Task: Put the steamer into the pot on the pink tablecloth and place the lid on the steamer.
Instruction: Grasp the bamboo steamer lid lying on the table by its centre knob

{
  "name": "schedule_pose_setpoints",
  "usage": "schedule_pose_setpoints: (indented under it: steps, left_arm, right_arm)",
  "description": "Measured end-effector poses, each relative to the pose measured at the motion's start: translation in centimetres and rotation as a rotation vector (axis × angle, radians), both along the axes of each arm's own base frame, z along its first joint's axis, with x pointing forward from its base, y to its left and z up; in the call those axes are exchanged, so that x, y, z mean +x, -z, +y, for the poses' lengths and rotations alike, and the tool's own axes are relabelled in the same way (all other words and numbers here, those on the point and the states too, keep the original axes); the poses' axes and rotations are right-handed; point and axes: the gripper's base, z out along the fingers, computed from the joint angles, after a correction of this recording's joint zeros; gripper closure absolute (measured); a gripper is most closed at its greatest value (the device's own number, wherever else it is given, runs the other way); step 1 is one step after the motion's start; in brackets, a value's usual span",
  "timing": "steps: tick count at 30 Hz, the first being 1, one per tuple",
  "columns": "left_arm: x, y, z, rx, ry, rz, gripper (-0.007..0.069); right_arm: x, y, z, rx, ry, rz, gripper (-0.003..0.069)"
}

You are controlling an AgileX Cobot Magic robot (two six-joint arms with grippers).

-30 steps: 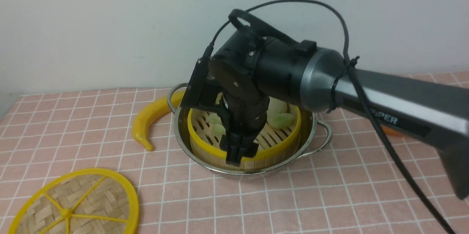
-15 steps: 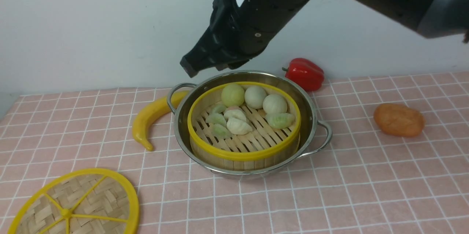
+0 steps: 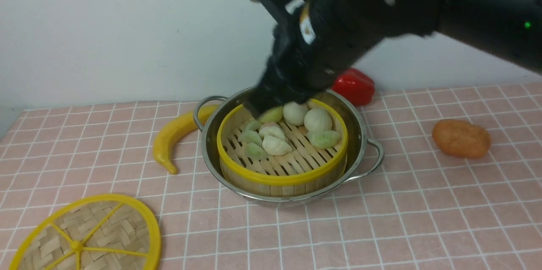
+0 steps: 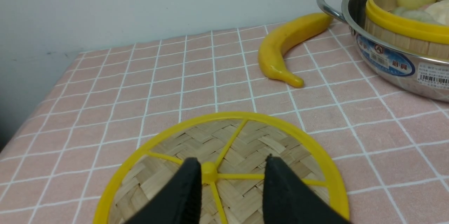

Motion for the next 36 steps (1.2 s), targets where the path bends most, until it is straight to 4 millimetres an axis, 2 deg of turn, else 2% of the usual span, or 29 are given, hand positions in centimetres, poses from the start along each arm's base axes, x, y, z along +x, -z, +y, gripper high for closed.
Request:
schedule_pose_setpoints:
  steps: [1,2,3,4,5,7,8,9,10,11,12,13,14,16,19,24,29,33,36]
  left_arm:
    - [0.0,0.0,0.0,0.0,0.0,0.0,0.0381]
    - [0.0,0.0,0.0,0.0,0.0,0.0,0.0381]
    - [0.0,0.0,0.0,0.0,0.0,0.0,0.0381]
    - [0.0,0.0,0.0,0.0,0.0,0.0,0.0381]
    - [0.0,0.0,0.0,0.0,0.0,0.0,0.0381]
    - [0.0,0.0,0.0,0.0,0.0,0.0,0.0381]
    - [0.0,0.0,0.0,0.0,0.0,0.0,0.0381]
    - [0.0,0.0,0.0,0.0,0.0,0.0,0.0381]
    - [0.0,0.0,0.0,0.0,0.0,0.0,0.0381]
    - [0.0,0.0,0.0,0.0,0.0,0.0,0.0381]
    - [0.0,0.0,0.0,0.0,0.0,0.0,0.0381]
    - [0.0,0.0,0.0,0.0,0.0,0.0,0.0381]
    - [0.0,0.0,0.0,0.0,0.0,0.0,0.0381]
    - [0.0,0.0,0.0,0.0,0.0,0.0,0.0381]
    - [0.0,0.0,0.0,0.0,0.0,0.0,0.0381]
    - [0.0,0.0,0.0,0.0,0.0,0.0,0.0381]
    - [0.0,0.0,0.0,0.0,0.0,0.0,0.0381]
    - [0.0,0.0,0.0,0.0,0.0,-0.001,0.0381]
    - [0.0,0.0,0.0,0.0,0.0,-0.001,0.0381]
  right_arm:
    - [-0.2,0.1,-0.3,0.001,-0.001,-0.001,0.0654]
    - [-1.1,0.7,-1.9,0.003,0.009,-0.013,0.0652]
    - [-3.1,1.7,-5.6,0.051,0.045,-0.053,0.065]
    - [-3.4,1.8,-5.8,0.059,0.045,-0.057,0.0649]
    - [-4.6,2.6,-8.8,0.119,0.094,-0.094,0.0648]
    - [-5.6,3.6,-11.2,0.174,0.142,-0.125,0.0646]
    - [-7.1,4.9,-14.4,0.239,0.205,-0.176,0.0643]
    - [-8.3,6.3,-16.7,0.279,0.258,-0.213,0.0641]
    - [-9.3,6.5,-18.4,0.313,0.305,-0.261,0.0639]
    - [-9.5,6.7,-18.7,0.319,0.315,-0.27,0.0638]
    - [-11.1,7.4,-20.7,0.364,0.377,-0.341,0.0635]
    - [-12.3,8.0,-21.8,0.385,0.412,-0.384,0.0633]
    - [-12.5,8.1,-22.2,0.386,0.43,-0.396,0.0633]
    - [-15.0,9.3,-24.0,0.428,0.505,-0.511,0.0629]
    - [-17.7,10.6,-25.3,0.457,0.574,-0.644,0.062]
    - [-19.8,12.9,-25.7,0.476,0.59,-0.721,0.0609]
    - [-20.8,14.7,-25.8,0.491,0.587,-0.76,0.0598]
    - [-20.8,16.7,-26.0,0.473,0.631,-0.669,0.0586]
    - [-20.9,17.5,-26.1,0.465,0.663,-0.606,0.0579]
